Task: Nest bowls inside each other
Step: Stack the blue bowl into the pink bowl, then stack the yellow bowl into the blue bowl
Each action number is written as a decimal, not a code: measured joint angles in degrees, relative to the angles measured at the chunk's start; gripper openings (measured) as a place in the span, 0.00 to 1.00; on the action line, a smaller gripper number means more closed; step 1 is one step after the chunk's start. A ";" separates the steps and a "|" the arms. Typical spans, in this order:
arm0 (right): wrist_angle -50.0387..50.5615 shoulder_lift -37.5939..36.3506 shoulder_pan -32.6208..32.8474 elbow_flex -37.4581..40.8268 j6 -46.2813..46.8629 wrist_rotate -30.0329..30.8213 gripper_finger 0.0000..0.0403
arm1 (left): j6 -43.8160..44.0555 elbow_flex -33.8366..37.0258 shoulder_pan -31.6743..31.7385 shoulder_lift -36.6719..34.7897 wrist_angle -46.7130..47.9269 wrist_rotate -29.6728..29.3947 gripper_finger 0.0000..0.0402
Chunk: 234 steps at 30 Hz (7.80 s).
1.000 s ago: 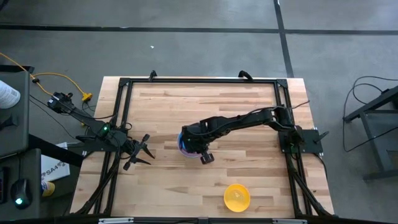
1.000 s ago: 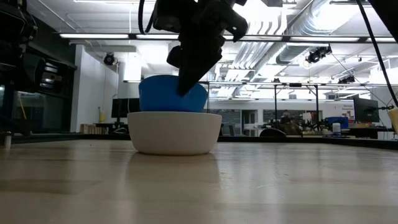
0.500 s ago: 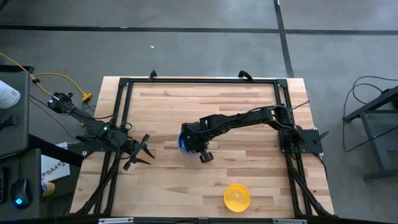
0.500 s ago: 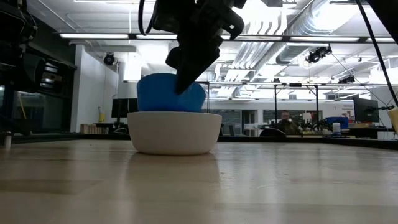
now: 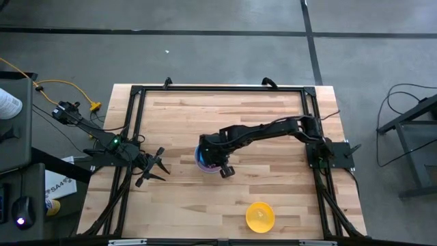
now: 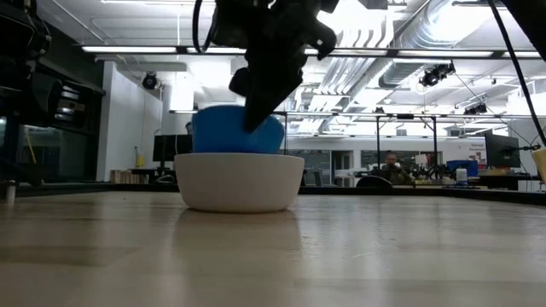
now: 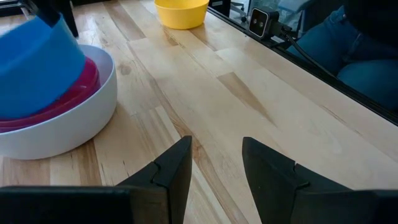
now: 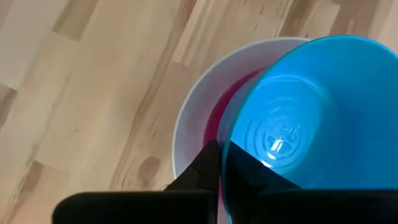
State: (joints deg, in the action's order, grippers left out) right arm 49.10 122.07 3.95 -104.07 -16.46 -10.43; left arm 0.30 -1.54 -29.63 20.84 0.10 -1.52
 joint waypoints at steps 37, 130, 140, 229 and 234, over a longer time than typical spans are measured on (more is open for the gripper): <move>1.26 2.38 -0.02 0.09 -4.65 13.49 0.06 | 0.00 0.00 -0.02 0.01 0.00 0.02 0.35; 9.53 -2.69 11.83 0.09 36.88 22.36 0.07 | 0.00 0.00 0.01 0.00 0.00 0.02 0.35; 12.72 -5.15 16.07 0.08 49.92 22.54 0.07 | 0.01 0.00 0.01 0.00 0.00 0.01 0.35; 6.09 -18.49 30.56 24.14 79.28 7.96 0.07 | 0.01 0.00 -0.02 0.00 0.00 0.00 0.35; 2.86 -20.43 30.53 29.75 80.39 5.66 0.07 | 0.00 0.00 -0.02 0.00 0.00 0.02 0.35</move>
State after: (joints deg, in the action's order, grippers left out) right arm 51.97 101.63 34.48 -74.32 63.93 -4.77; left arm 0.30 -1.54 -29.65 20.84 0.10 -1.50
